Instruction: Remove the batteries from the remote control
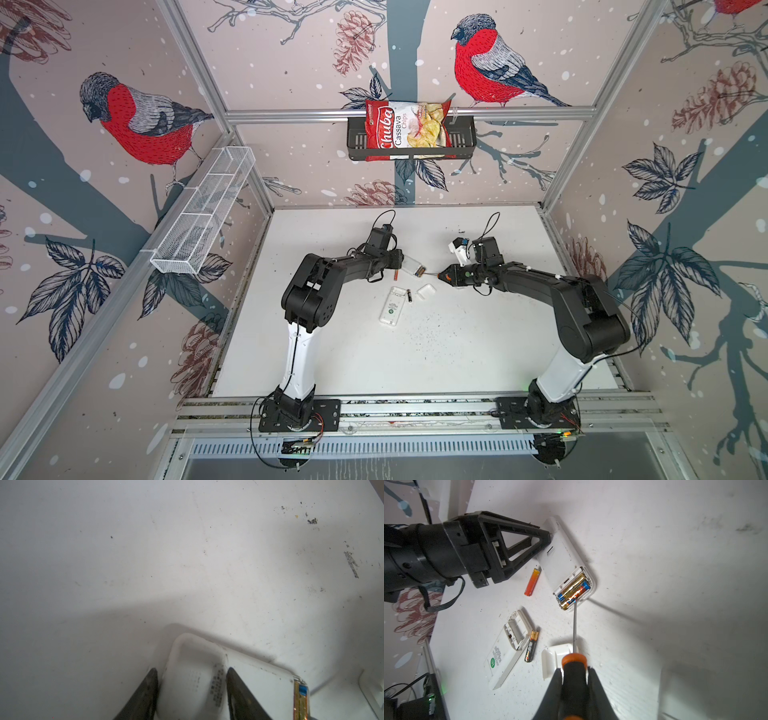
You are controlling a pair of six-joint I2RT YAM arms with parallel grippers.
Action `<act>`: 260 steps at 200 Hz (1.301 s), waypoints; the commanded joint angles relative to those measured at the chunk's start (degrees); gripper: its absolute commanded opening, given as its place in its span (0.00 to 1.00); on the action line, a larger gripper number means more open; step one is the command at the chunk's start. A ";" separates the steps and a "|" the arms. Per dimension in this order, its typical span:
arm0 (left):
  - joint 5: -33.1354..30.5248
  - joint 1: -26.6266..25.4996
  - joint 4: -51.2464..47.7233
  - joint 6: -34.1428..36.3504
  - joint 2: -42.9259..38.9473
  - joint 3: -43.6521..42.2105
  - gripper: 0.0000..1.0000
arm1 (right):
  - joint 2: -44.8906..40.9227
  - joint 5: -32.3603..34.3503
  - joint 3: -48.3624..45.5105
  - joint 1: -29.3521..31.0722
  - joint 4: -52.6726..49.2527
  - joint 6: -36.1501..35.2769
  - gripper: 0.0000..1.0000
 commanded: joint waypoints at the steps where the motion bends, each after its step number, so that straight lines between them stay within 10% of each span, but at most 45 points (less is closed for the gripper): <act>1: 2.04 -0.37 -2.72 0.38 0.28 -0.25 0.51 | 0.30 6.19 2.70 1.61 -5.07 -3.84 0.00; 150: 2.03 -0.37 -2.95 0.21 -0.08 -0.71 0.51 | 2.78 -4.80 -2.15 -0.90 3.36 -1.64 0.00; 260: 1.31 -0.10 -2.84 -0.16 -0.24 -1.09 0.51 | -0.95 5.37 4.50 1.95 -10.64 -3.88 0.00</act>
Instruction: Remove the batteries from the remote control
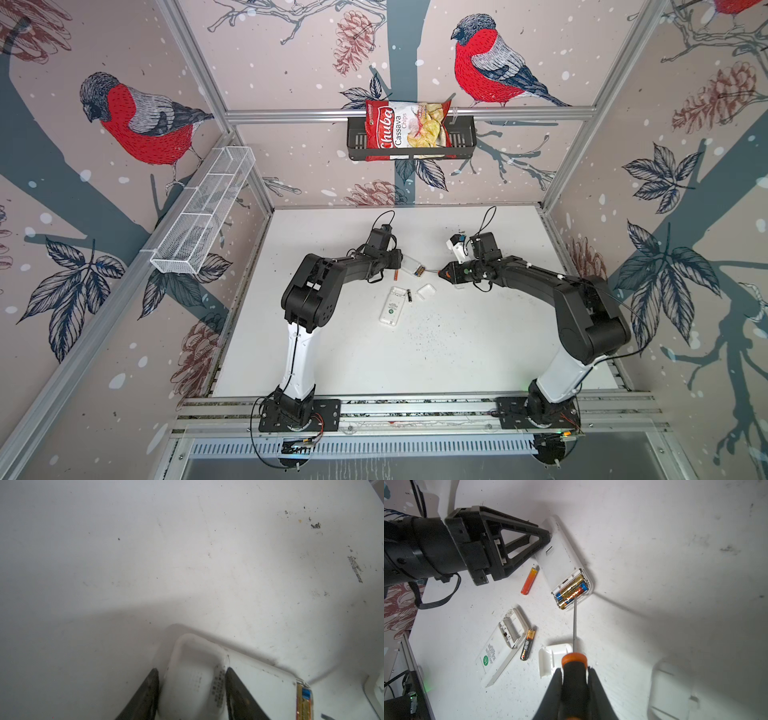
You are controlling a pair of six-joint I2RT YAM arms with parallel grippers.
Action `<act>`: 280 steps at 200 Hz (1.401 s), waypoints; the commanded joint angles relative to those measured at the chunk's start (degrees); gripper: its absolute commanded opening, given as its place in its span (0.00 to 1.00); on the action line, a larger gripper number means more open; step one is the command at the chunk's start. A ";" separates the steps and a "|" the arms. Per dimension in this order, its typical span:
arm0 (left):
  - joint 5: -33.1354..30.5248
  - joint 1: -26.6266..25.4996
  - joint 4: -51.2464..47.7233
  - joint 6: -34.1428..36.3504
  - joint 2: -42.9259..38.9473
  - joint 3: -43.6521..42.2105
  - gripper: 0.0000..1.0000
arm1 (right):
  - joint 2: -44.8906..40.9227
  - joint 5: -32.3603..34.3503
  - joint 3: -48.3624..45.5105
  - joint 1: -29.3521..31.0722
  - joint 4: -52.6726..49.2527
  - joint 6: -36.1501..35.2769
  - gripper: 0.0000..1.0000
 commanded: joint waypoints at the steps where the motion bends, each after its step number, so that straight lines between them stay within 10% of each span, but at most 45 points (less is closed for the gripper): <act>1: 2.40 -0.11 -4.07 0.30 -0.11 -0.31 0.51 | -0.47 3.04 1.21 1.01 -4.51 -0.93 0.00; 280: 3.29 -0.16 -3.26 -0.26 0.05 -0.49 0.49 | 7.88 9.74 14.28 6.70 -15.42 -3.41 0.00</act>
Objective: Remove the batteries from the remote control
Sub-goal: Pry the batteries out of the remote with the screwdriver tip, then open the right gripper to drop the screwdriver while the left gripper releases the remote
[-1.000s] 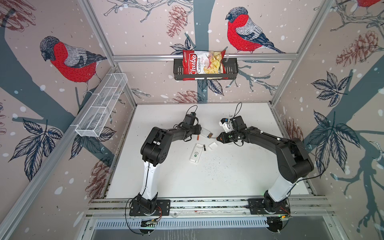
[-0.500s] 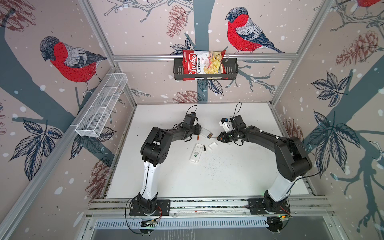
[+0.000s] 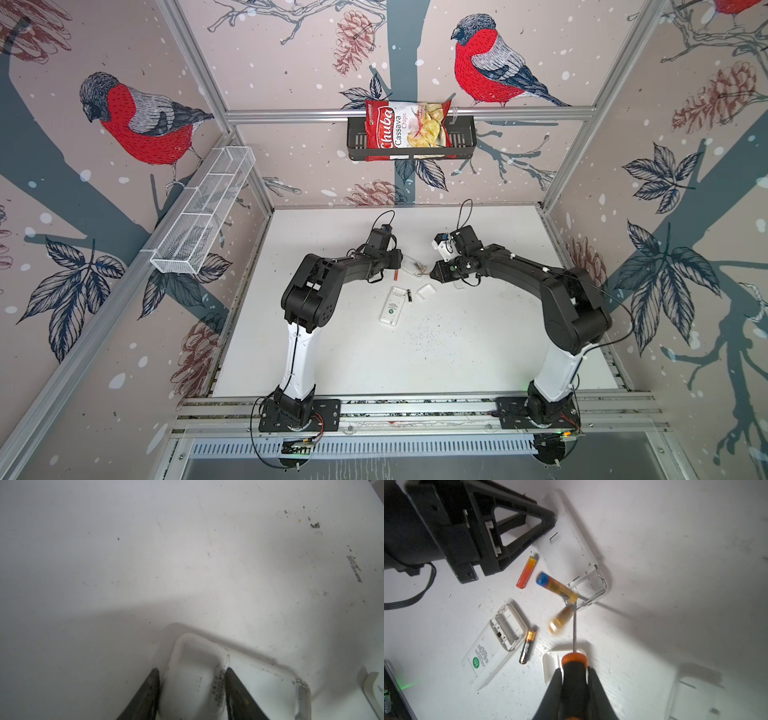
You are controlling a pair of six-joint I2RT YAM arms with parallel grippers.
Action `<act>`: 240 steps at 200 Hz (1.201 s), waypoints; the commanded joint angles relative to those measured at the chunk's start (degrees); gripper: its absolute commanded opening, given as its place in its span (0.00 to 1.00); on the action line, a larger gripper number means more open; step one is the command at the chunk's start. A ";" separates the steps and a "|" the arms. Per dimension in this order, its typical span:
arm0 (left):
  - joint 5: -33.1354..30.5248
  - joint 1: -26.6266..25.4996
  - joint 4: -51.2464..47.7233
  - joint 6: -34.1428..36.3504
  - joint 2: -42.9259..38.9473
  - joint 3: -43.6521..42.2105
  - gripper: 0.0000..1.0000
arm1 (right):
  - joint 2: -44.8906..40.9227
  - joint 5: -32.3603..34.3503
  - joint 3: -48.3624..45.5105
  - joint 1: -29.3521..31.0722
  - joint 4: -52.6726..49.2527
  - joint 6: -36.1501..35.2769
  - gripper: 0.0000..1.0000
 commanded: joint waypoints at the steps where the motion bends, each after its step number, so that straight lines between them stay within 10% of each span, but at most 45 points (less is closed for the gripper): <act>1: 3.11 -0.20 -3.29 -0.20 0.12 -0.40 0.49 | 1.53 2.52 2.08 0.91 -2.87 -0.70 0.00; 112: 2.65 -0.20 -3.09 -0.83 -0.50 -0.44 0.51 | -2.34 0.35 -0.54 -0.55 2.88 1.30 0.00; 204: -1.93 -0.13 -4.09 -1.31 -4.95 -2.25 0.96 | -15.77 2.95 -18.14 -5.61 22.25 7.17 0.00; 240: -5.02 -0.15 -3.23 -2.10 -8.84 -5.08 0.97 | -19.33 10.10 -26.10 -6.77 30.44 9.29 0.00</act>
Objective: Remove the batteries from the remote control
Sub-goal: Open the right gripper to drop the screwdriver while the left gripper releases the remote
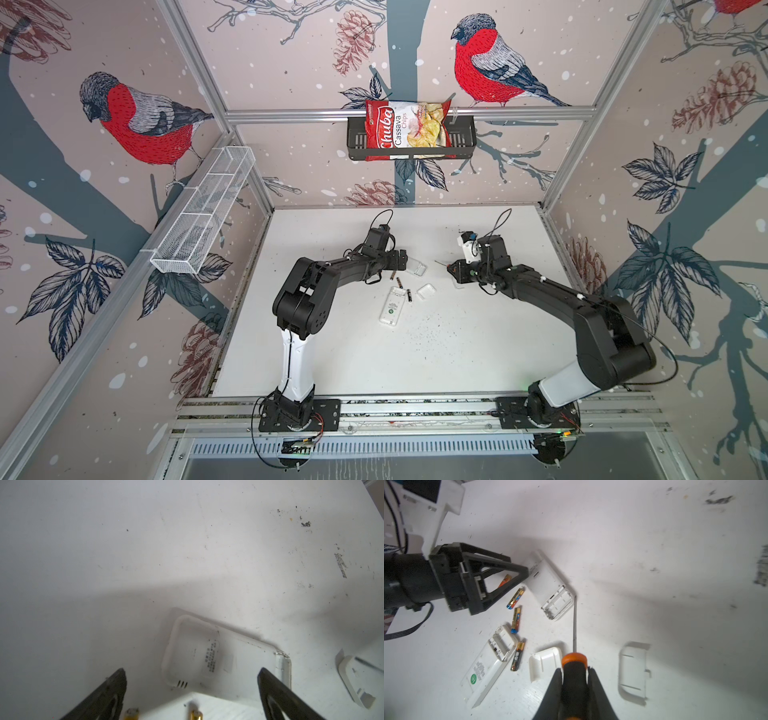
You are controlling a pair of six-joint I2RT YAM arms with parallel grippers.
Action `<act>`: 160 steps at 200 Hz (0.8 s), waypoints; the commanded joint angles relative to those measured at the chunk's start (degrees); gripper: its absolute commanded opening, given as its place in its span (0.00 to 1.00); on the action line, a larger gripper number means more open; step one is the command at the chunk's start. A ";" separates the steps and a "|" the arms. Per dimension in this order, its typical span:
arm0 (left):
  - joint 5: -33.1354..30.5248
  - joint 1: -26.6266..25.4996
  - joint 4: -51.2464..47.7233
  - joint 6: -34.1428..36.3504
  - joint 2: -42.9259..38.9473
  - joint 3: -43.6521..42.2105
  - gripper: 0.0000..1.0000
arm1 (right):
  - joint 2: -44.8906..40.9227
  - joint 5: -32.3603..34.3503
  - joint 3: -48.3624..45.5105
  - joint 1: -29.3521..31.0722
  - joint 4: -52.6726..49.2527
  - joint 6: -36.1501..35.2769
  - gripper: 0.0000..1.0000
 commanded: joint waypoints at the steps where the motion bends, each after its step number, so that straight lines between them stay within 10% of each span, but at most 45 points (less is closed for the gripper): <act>1: -3.03 0.01 0.21 -0.69 -2.24 -1.36 0.97 | -1.30 5.69 -3.45 -0.41 8.42 2.48 0.00; 160: -3.06 1.21 5.37 -2.41 -8.12 -11.69 0.97 | 6.92 21.04 -8.80 9.52 22.05 3.11 0.15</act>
